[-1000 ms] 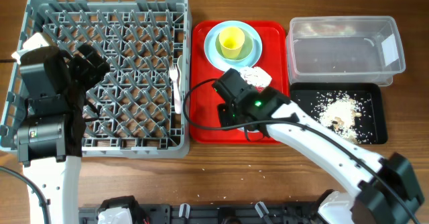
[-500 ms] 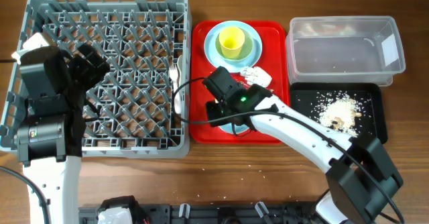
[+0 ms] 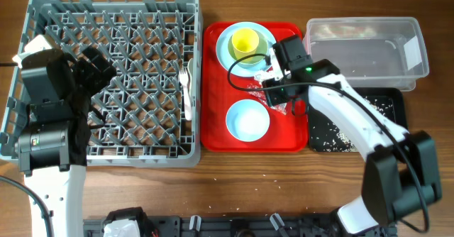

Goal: Sort waste into correct bins and load items into the dishwasher rack
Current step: 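Carry the empty bowl back and set it on the red tray, then grasp the white napkin and red wrapper with the right gripper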

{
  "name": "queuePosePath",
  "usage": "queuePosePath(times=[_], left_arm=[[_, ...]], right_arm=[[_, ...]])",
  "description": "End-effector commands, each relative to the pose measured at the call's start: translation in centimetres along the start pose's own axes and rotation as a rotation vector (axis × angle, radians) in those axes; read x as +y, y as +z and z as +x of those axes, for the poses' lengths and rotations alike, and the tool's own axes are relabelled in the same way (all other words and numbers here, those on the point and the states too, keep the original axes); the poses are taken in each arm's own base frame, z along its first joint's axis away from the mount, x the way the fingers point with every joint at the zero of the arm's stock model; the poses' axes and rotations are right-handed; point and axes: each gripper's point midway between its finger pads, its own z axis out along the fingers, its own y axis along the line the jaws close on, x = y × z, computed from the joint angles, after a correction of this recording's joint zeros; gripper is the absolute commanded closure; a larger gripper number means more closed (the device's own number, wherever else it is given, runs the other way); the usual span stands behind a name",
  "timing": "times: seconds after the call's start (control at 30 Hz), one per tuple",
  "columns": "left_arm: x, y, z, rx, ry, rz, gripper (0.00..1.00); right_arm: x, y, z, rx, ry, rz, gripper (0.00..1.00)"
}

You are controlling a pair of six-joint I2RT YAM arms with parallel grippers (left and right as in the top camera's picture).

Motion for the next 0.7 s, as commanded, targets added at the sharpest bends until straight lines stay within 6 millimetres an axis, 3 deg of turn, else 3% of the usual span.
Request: queuePosePath(times=[0.0,0.13,0.23,0.27,0.3,0.33,0.4,0.43,0.5,0.53,0.6,0.67], left_arm=[[0.1,-0.1,-0.3,-0.01,-0.006,-0.006,0.0],[0.1,-0.1,-0.3,-0.01,-0.006,-0.006,0.0],[0.1,-0.1,-0.3,-0.01,-0.006,-0.006,0.0],[0.1,-0.1,-0.3,-0.01,-0.006,-0.006,0.0],[0.1,-0.1,-0.3,-0.01,-0.006,-0.006,0.0],[0.1,-0.1,-0.3,-0.01,-0.006,-0.006,0.0],[0.1,-0.1,-0.3,-0.01,-0.006,-0.006,0.0],[0.1,-0.1,-0.3,-0.01,-0.006,-0.006,0.0],[0.1,-0.1,-0.3,-0.01,-0.006,-0.006,0.0],[0.1,-0.1,-0.3,-0.01,-0.006,-0.006,0.0],[0.1,-0.1,-0.3,-0.01,-0.006,-0.006,0.0],[0.1,-0.1,-0.3,-0.01,-0.006,-0.006,0.0]], right_arm=[[-0.4,2.1,1.9,0.094,-0.034,0.014,0.44],[-0.5,4.6,3.0,0.156,-0.033,0.017,0.47],[-0.5,5.7,3.9,0.197,-0.002,0.021,0.7],[-0.5,5.6,4.1,0.208,0.001,0.022,0.87],[-0.6,4.8,4.8,0.236,0.017,0.026,0.96],[-0.6,3.9,4.8,0.228,0.017,0.026,0.96],[-0.4,-0.1,2.8,0.135,0.017,0.019,0.96],[-0.2,-4.0,0.7,0.019,0.016,0.007,0.96],[-0.1,-9.5,-1.8,-0.169,0.012,-0.002,0.96],[-1.1,-12.4,-2.8,-0.275,0.024,0.037,0.96],[-6.6,-16.5,-3.7,-0.42,0.17,0.244,0.96],[-10.8,-17.4,-3.9,-0.461,0.293,0.349,0.96]])
